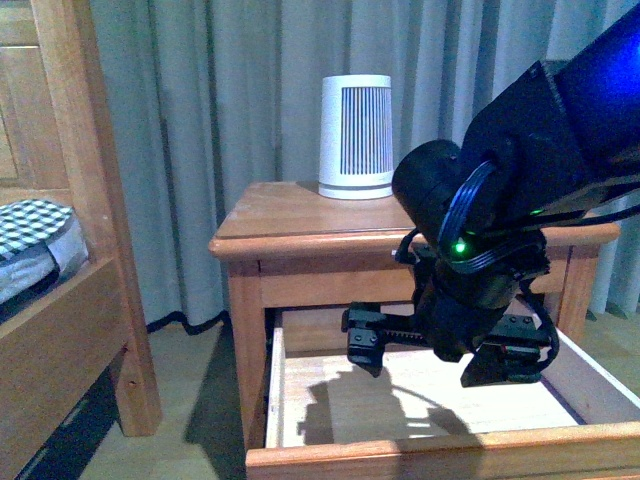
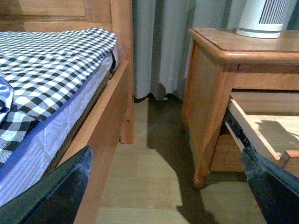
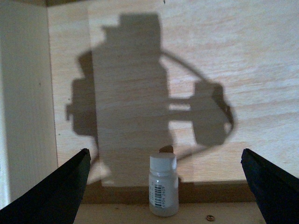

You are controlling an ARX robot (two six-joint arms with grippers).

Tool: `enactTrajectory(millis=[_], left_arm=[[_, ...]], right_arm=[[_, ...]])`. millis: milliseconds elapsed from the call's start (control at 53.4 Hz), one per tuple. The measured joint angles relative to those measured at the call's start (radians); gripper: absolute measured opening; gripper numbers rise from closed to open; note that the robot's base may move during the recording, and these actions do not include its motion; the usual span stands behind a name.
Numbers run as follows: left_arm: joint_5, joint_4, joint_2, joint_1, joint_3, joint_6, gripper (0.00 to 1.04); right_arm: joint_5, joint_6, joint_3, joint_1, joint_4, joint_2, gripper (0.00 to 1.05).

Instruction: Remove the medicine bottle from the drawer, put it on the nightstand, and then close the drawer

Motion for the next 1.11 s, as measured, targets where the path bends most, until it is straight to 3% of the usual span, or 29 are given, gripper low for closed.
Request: enactTrajectory(millis=[225, 693, 1106], left_arm=[[0.0, 0.0, 0.0, 0.0, 0.0, 0.0, 0.98], [0.0, 0.0, 0.0, 0.0, 0.0, 0.0, 0.98], [0.0, 0.0, 0.0, 0.0, 0.0, 0.0, 0.98]], right_arm=[[0.026, -0.037, 0.12, 0.013, -0.119, 0.151, 0.98], [-0.006, -0.084, 0.185, 0.046, -0.285, 0.222, 0.97], [-0.01, -0.08, 0.164, 0.019, -0.262, 0.24, 0.33]])
